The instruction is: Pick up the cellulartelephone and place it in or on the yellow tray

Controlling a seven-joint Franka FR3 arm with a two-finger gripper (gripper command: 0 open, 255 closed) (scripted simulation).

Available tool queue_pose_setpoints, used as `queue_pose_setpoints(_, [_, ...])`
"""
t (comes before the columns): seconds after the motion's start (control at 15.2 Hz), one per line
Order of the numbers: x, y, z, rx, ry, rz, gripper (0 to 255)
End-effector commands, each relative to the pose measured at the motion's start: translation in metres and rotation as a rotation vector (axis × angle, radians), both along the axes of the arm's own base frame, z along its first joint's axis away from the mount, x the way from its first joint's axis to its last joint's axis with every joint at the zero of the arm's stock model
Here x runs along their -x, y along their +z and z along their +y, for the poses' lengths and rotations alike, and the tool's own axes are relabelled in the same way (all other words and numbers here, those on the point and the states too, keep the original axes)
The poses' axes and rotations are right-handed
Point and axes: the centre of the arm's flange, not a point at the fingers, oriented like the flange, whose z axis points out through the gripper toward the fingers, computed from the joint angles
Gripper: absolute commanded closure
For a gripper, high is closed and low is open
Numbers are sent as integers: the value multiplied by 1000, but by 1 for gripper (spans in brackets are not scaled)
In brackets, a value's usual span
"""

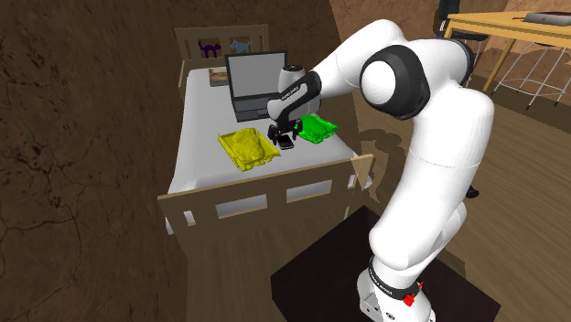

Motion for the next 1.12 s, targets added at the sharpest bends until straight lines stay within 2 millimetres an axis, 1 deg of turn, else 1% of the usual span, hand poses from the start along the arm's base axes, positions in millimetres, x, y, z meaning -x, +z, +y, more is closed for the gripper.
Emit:
queue_pose_setpoints(0.0, [-2,-3,-1,0,0,-1,0])
queue_pose_setpoints(0.4, [-2,-3,-1,0,0,-1,0])
queue_pose_setpoints(0.46, [-2,-3,-1,0,0,-1,255])
queue_pose_setpoints(1.06, [-2,-3,-1,0,0,-1,255])
